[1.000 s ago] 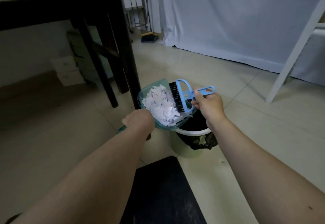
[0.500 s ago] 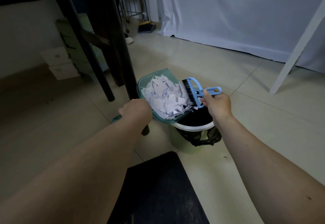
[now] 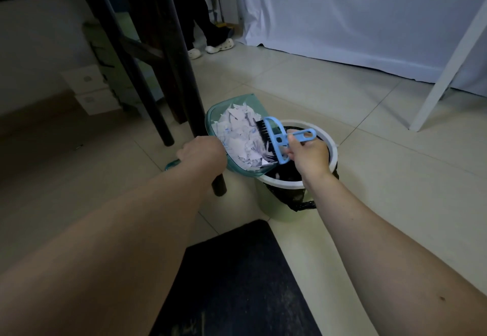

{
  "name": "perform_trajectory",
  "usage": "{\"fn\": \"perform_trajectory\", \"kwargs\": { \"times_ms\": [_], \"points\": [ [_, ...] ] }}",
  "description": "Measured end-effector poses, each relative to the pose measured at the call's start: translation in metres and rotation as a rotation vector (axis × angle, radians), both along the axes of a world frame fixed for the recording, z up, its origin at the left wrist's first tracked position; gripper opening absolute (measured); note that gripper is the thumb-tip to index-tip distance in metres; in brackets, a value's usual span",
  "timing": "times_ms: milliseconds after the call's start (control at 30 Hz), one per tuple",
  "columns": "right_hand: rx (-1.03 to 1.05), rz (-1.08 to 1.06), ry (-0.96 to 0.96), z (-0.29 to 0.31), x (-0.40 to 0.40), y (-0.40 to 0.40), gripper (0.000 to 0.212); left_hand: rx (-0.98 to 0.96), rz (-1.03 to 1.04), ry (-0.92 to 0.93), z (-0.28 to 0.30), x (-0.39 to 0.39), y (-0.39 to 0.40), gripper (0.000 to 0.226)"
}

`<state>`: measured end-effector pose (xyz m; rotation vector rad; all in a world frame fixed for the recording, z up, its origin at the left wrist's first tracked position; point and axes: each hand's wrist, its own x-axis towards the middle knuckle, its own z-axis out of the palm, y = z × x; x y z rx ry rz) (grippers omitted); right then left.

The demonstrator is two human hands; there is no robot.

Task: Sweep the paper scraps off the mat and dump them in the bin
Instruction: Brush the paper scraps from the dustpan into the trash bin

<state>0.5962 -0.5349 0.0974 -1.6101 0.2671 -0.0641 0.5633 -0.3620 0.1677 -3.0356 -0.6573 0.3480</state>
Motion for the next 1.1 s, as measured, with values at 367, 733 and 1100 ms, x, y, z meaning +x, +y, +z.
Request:
{"fn": "perform_trajectory", "kwargs": {
  "times_ms": [367, 733, 1100],
  "points": [
    [0.217, -0.139, -0.155, 0.015, 0.0, 0.0, 0.013, 0.059, -0.006, -0.019, 0.002, 0.005, 0.0, 0.006],
    [0.001, -0.153, -0.003, -0.004, 0.001, 0.005, 0.028, 0.053, -0.009, -0.001, -0.001, 0.009, 0.004, 0.006],
    [0.203, -0.156, -0.078, 0.01, 0.006, 0.01, 0.018, 0.068, -0.016, 0.01, -0.001, 0.014, 0.004, 0.012]
  ]
}}
